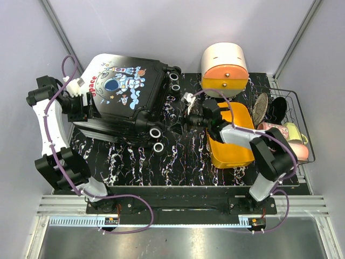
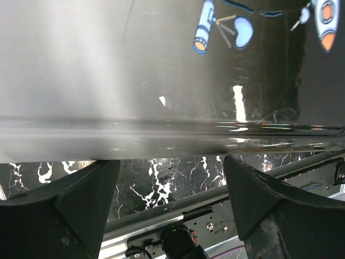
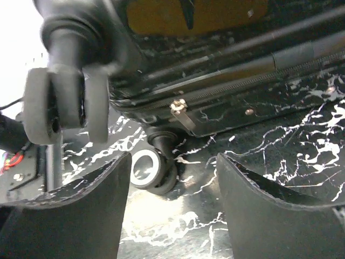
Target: Open, take out, and arrange the luggage
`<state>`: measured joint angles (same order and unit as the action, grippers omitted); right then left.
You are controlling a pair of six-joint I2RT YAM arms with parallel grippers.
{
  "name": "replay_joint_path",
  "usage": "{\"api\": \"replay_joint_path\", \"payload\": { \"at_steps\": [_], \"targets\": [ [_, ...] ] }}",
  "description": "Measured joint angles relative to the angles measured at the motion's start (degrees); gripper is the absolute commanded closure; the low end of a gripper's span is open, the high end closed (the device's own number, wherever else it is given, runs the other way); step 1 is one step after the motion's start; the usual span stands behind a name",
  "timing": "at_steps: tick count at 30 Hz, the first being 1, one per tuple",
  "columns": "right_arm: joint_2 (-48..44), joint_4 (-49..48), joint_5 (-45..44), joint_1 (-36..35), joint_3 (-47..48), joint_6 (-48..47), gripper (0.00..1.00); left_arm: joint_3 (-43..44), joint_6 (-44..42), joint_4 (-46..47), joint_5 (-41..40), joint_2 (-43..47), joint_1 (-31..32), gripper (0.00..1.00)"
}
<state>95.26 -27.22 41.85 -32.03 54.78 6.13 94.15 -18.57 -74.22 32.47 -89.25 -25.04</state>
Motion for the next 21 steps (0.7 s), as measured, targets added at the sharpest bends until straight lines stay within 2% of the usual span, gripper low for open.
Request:
{"api": "replay_joint_path", "payload": {
  "at_steps": [3, 10, 18, 21],
  "targets": [
    [4.4, -6.8, -1.3, -0.3, -2.3, 0.3, 0.31, 0.0, 0.4, 0.8, 0.4, 1.0, 0.0, 0.17],
    [9.6, -14.7, -3.2, -3.4, -2.6, 0.8, 0.32, 0.0, 0.7, 1.0, 0.8, 1.4, 0.0, 0.16],
    [14.5, -19.7, -5.1, -6.6, -0.2, 1.5, 0.33, 0.0, 1.0, 1.0, 1.0, 1.4, 0.0, 0.16],
    [16.8, -20.8, -6.3, -6.7, 1.0, 1.9, 0.38, 0.0, 1.1, 1.0, 1.2, 1.4, -0.1, 0.16]
  ]
}}
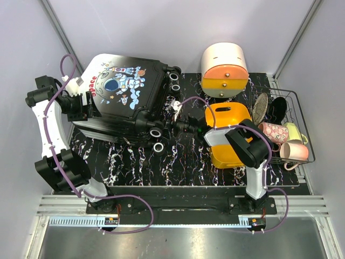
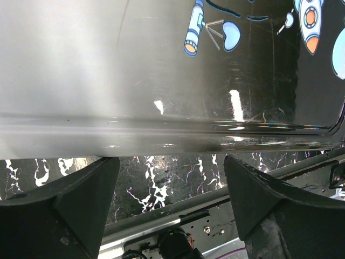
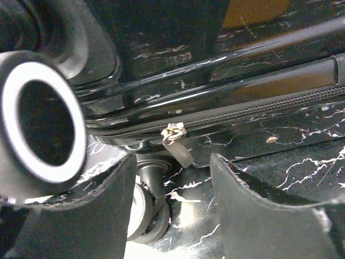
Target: Open, take out, and arrange the luggage
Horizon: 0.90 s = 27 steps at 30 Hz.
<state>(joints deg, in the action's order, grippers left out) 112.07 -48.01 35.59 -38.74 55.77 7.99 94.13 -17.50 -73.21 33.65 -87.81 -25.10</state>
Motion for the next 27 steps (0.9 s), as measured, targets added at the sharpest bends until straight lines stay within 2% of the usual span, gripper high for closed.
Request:
{"api": "replay_joint_path", "payload": {
  "at_steps": [2, 5, 7, 9, 10, 19, 22, 27],
  "targets": [
    [1.4, -0.4, -0.3, -0.1, 1.0, 0.3, 0.43, 0.0, 0.0, 0.0, 0.1, 0.0, 0.0, 0.16],
    [2.8, -0.8, -1.0, -0.2, 2.4, 1.1, 0.6, -0.4, 0.0, 0.2, 0.1, 0.2, 0.0, 0.16],
    [3.3, -1.5, -1.4, -0.2, 3.0, 1.4, 0.77, -0.9, 0.0, 0.5, 0.3, 0.5, 0.0, 0.16],
    [3.4, -2.0, -1.6, -0.2, 3.2, 1.7, 0.89, -1.1, 0.0, 0.5, 0.4, 0.5, 0.0, 0.16],
    [3.4, -2.2, -1.7, -0.3, 3.2, 1.8, 1.0, -1.3, -0.1, 0.6, 0.4, 0.5, 0.0, 0.16],
    [3.3, -0.9, -2.0, 1.7, 3.6, 1.2, 1.0, -1.9, -0.2, 1.0, 0.0, 0.4, 0.0, 0.17],
    [3.4, 3.7, -2.7, 3.1, 7.0, 0.8, 1.0, -1.9, -0.5, 1.2, -0.5, 0.0, 0.0, 0.17],
    [6.3, 9.0, -4.6, 5.5, 14.0, 1.2, 1.0, 1.2, -3.2, -1.2, -0.2, -2.0, -0.7, 0.06]
  ]
}}
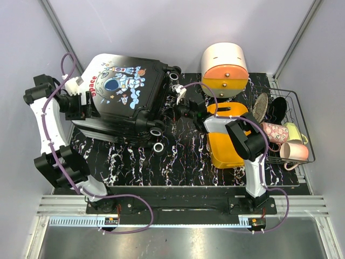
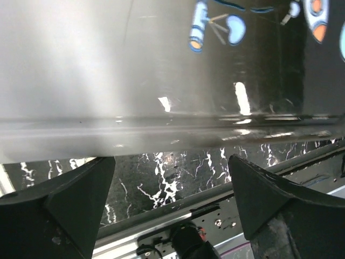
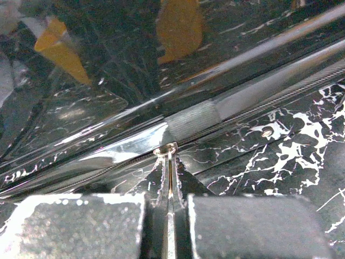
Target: Open, take out, and arrange the luggage
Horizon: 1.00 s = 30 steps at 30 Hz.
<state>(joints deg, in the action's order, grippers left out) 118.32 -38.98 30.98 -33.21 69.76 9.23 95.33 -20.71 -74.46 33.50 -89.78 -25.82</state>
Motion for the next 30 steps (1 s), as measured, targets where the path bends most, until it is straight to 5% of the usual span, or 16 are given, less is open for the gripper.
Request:
{"api": "replay_joint_path", "payload": {
  "at_steps": [5, 16, 23, 30],
  "targets": [
    [0.6, 2.0, 0.1, 0.7, 1.4, 2.3, 1.0, 9.7, -6.2, -3.2, 1.2, -0.1, 4.9, 0.06],
    [0.6, 2.4, 0.1, 0.8, 1.3, 3.7, 1.0, 15.2, -12.5, 1.0, -2.4, -2.0, 45.4, 0.04],
    [0.6, 2.4, 0.0, 0.8, 1.3, 4.2, 1.0, 10.9, -11.8, 7.4, -8.7, -7.3, 54.8, 0.07],
    [0.6, 2.4, -0.1, 0.8, 1.3, 4.6, 1.0, 4.9, -12.8, 9.2, -14.3, -9.1, 57.7, 0.17]
  ]
}}
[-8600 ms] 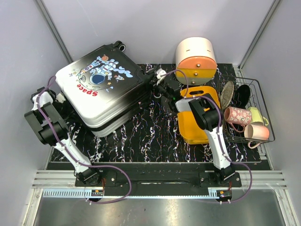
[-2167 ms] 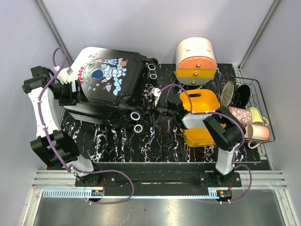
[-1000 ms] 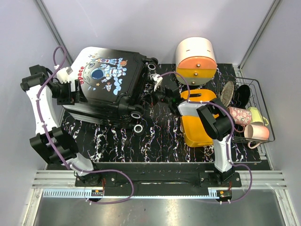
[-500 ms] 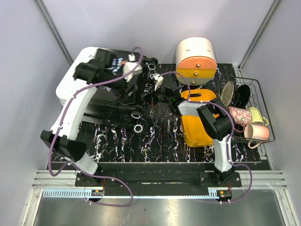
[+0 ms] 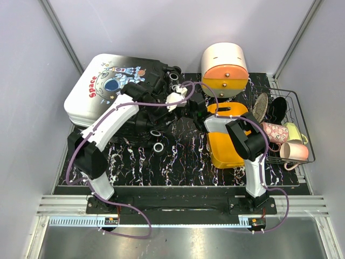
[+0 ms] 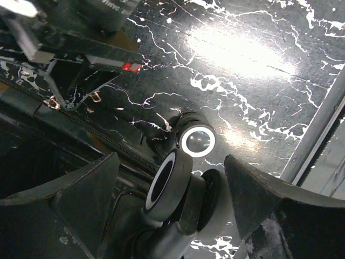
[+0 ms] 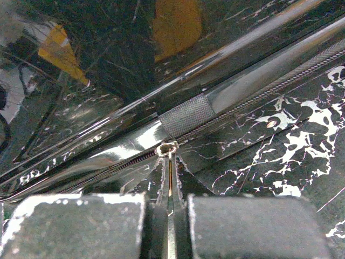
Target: Open, take out, and arrange the luggage
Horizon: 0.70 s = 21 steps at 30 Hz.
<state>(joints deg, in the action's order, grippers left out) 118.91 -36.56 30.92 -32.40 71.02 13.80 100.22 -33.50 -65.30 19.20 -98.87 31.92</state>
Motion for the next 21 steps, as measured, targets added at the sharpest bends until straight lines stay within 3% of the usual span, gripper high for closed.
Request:
{"api": "replay_joint_path", "payload": {
  "at_steps": [5, 12, 21],
  "targets": [
    [-0.3, 0.0, -1.0, -0.3, -0.6, -0.3, 1.0, -6.4, -3.4, 2.8, 0.0, 2.1, 1.5, 0.2],
    [-3.4, -0.7, -7.6, -4.6, -4.6, -3.1, 1.0, -22.2, -8.2, 5.3, -2.0, 12.9, 1.8, 0.25],
    [-5.4, -2.8, -9.8, -6.5, -7.8, -8.7, 1.0, -29.1, -11.5, 1.8, -1.5, 21.5, -1.3, 0.27]
  ]
}}
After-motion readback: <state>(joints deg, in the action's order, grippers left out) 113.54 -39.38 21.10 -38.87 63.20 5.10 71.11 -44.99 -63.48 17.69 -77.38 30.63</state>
